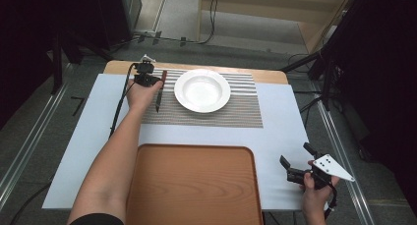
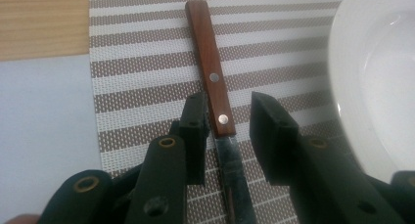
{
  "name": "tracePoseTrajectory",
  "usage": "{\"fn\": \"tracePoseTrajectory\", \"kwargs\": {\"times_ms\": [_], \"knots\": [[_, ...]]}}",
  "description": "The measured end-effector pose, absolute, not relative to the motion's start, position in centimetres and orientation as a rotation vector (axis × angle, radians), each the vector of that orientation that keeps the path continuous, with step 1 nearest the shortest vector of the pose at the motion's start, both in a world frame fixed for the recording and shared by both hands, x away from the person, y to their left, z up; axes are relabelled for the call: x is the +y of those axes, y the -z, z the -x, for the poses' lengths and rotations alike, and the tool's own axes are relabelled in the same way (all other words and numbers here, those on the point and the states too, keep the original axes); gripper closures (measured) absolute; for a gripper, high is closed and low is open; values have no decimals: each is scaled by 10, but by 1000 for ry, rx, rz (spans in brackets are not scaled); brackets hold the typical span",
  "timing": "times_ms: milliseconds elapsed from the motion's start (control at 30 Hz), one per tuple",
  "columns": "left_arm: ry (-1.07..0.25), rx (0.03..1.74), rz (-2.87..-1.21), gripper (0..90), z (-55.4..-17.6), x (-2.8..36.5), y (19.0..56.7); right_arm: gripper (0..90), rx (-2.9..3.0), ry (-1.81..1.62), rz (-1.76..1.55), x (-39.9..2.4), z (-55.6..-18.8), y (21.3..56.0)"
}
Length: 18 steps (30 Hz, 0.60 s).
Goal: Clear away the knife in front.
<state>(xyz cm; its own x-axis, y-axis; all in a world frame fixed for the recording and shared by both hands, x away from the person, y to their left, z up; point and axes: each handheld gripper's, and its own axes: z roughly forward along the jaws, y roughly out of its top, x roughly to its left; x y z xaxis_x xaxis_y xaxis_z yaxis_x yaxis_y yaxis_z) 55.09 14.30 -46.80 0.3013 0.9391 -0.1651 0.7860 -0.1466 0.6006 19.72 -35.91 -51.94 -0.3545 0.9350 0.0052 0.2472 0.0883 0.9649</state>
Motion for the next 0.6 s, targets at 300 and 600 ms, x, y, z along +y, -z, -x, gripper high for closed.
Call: {"fn": "tracePoseTrajectory", "kwargs": {"times_ms": [300,600], "knots": [[-335,1561,-1998,684,-556,140,478,0,1698,-1301,-1174,-359,-197,519],[-362,1570,-2000,710,-558,133,483,0,1697,-1301,-1174,-359,-197,519]]}}
